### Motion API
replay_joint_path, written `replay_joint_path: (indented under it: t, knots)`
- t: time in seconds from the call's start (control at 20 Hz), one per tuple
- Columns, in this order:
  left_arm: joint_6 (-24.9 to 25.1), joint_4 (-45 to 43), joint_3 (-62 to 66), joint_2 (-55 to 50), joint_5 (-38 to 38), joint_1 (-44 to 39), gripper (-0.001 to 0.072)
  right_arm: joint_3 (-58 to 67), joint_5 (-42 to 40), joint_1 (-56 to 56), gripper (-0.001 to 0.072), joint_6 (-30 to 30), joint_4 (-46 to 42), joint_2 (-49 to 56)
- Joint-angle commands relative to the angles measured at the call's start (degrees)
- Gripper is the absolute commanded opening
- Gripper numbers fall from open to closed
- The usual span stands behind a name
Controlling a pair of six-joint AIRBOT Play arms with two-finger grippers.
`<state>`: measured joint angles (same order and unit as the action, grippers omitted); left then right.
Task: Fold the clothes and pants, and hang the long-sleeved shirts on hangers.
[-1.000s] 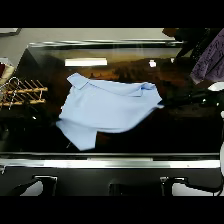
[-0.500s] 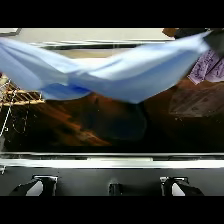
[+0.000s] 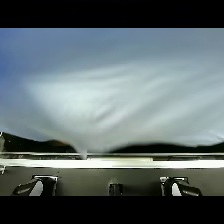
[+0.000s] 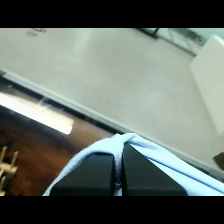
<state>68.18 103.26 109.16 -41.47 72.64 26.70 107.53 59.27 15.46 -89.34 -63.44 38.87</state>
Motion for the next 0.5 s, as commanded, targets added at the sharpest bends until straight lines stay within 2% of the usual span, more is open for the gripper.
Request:
replay_joint_path:
  t: [0.0,0.15,0.25,0.45]
  knots:
    - [4.6,-1.0,-0.3,-2.8,5.9,0.0,0.0017,0.2,9.2,0.0,0.0028,-2.3,-1.9,4.7]
    - [13.0,6.3,-4.6,-11.5,5.6,0.0,0.0018,-1.7,20.9,0.0,0.0029,-7.2,1.7,15.7]
    - [17.2,10.4,-8.3,-19.1,3.2,-0.2,0.0018,-4.4,25.0,-0.3,0.0028,-6.5,6.7,24.3]
    - [23.2,10.7,-13.9,-37.4,-4.9,-5.1,0.0018,-10.5,17.9,-7.1,0.0028,-0.8,1.9,41.6]
